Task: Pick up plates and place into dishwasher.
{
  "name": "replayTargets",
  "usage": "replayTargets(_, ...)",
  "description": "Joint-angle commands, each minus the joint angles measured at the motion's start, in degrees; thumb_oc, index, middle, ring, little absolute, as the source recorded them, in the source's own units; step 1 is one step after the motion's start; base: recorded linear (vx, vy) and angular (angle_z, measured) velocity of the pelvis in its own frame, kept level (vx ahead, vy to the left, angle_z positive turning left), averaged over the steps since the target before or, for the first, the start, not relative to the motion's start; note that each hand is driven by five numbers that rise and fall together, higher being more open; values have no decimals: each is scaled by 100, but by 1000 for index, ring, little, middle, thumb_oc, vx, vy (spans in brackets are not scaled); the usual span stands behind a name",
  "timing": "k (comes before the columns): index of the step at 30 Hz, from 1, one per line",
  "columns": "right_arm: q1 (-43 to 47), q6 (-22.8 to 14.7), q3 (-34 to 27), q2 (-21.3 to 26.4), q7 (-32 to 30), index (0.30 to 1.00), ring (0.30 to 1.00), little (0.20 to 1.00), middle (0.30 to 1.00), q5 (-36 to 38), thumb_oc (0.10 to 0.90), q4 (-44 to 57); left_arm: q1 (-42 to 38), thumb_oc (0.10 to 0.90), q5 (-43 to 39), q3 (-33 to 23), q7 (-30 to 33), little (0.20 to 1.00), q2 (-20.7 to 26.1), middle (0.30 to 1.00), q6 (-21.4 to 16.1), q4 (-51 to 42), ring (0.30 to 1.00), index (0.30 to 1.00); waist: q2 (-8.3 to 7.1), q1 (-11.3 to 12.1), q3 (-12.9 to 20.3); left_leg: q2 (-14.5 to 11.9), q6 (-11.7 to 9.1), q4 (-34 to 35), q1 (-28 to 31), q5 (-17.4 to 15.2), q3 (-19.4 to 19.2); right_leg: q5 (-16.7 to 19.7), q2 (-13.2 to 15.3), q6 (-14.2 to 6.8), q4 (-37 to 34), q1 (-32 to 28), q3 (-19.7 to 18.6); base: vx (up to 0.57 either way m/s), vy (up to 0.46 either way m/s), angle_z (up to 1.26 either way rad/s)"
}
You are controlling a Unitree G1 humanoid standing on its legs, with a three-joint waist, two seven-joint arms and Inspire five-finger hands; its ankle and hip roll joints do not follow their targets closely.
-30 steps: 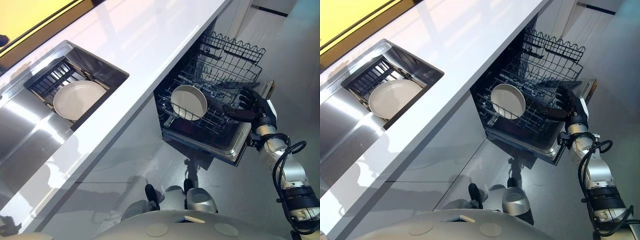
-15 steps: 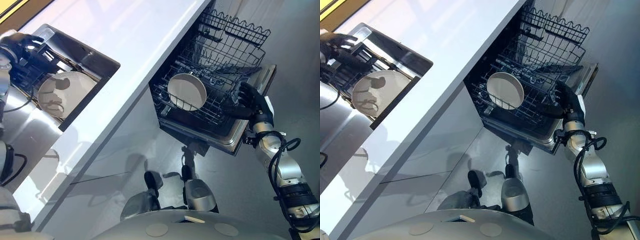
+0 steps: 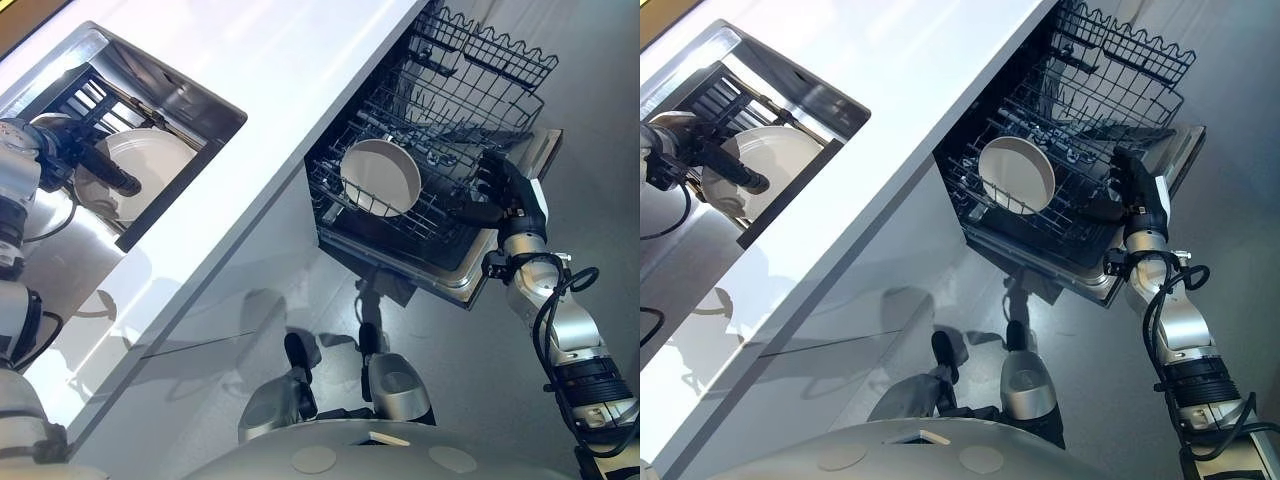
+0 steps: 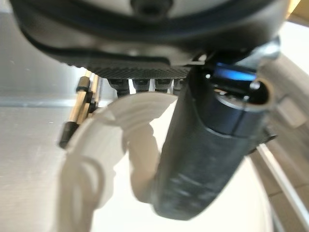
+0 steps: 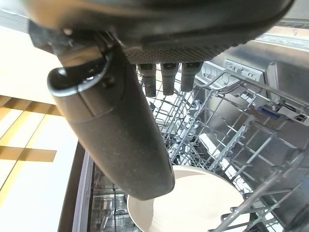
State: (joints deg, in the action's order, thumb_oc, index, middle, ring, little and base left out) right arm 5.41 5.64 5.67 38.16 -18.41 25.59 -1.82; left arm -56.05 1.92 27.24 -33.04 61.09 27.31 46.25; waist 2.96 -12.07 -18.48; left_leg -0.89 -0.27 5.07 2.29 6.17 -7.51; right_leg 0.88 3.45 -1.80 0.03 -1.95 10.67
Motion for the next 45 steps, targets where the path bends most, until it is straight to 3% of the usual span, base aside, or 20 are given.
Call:
replayTargets(1,550,-593,-90,176,-155,900,900,900,900,-217,800,746,-7,800,207,52,-277,900,380,900,22,-226,900,900,73,55,413,261,-70,-465,-113,-737,7,-582,-108,-697,1004,471,87,25,-5,6)
replayTargets(4,549,-579,-44,134,-185,900,900,900,900,-242,800,746,161,800,-204,-1,-505,900,311,900,175,-365,900,900,79,81,428,261,-66,-466,-101,-741,7,-588,-106,-704,1001,454,100,14,-1,4)
replayTargets(7,505,-588,-13,24,-181,900,900,900,900,-347,800,754,547,800,-1190,-199,-792,900,43,900,500,-663,900,900,83,94,433,263,-53,-442,-71,-738,6,-574,-113,-705,976,437,91,0,0,0)
replayTargets(8,481,-619,12,-41,-187,900,900,900,900,-418,800,734,736,682,-1525,-276,-709,782,-83,799,573,-831,799,799,81,107,439,264,-50,-435,-58,-738,0,-569,-116,-709,968,429,87,0,0,0)
replayTargets(9,470,-649,27,-72,-188,900,900,900,900,-450,800,715,851,344,-1780,-336,-588,444,-148,509,570,-935,509,509,81,112,443,263,-46,-427,-47,-740,-5,-567,-118,-711,964,424,85,0,0,0)
replayTargets(10,468,-676,60,-96,-207,900,900,900,900,-466,800,706,958,100,-2157,-395,-279,200,-236,300,520,-1057,300,300,76,115,441,260,-45,-419,-33,-744,-16,-570,-118,-712,959,415,89,-1,-8,3)
replayTargets(18,514,-721,171,-235,-261,900,900,900,900,-532,800,583,1213,100,-3602,-970,1186,200,-607,300,-234,-1689,300,300,54,183,587,251,-51,-411,57,-744,-39,-546,-130,-699,905,328,88,16,-8,3)
replayTargets(31,756,-912,60,-74,-319,900,900,900,900,-511,800,715,878,100,-3380,-956,1370,200,-435,300,-607,-1759,300,300,40,233,830,212,-63,-255,148,-692,38,-577,-179,-690,856,234,50,8,-12,0)
replayTargets(35,924,-1070,-46,28,-378,900,900,900,900,-576,800,704,672,100,-2786,-938,1753,200,-292,300,-882,-1775,300,300,20,263,911,202,-78,-244,170,-691,30,-583,-208,-671,812,174,57,-41,-35,1)
replayTargets(39,1318,-1242,-266,415,-573,900,900,900,900,-435,800,750,243,100,-1851,-1007,3213,200,241,300,-1740,-1958,300,300,-21,325,1010,187,-128,-263,176,-692,64,-606,-239,-639,777,89,51,-55,-40,1)
replayTargets(40,1522,-1306,-328,576,-621,900,900,900,900,-326,800,761,45,100,-1950,-1056,3751,200,501,300,-2007,-2122,300,300,-27,360,1045,171,-152,-271,173,-683,56,-611,-239,-622,775,68,57,-47,-25,3)
replayTargets(43,1756,-1525,-423,688,-649,900,900,900,900,-279,800,791,-68,100,-2027,-1314,4529,200,728,300,-2247,-2617,300,300,-59,421,1082,151,-178,-256,190,-669,63,-627,-244,-587,768,26,59,-39,-19,4)
replayTargets(45,1870,-1841,-559,703,-599,900,900,900,900,-306,800,915,33,100,-1667,-1669,5349,200,758,300,-2685,-3115,300,300,-96,463,1137,138,-197,-222,213,-654,76,-644,-258,-555,749,-1,43,-55,-19,9)
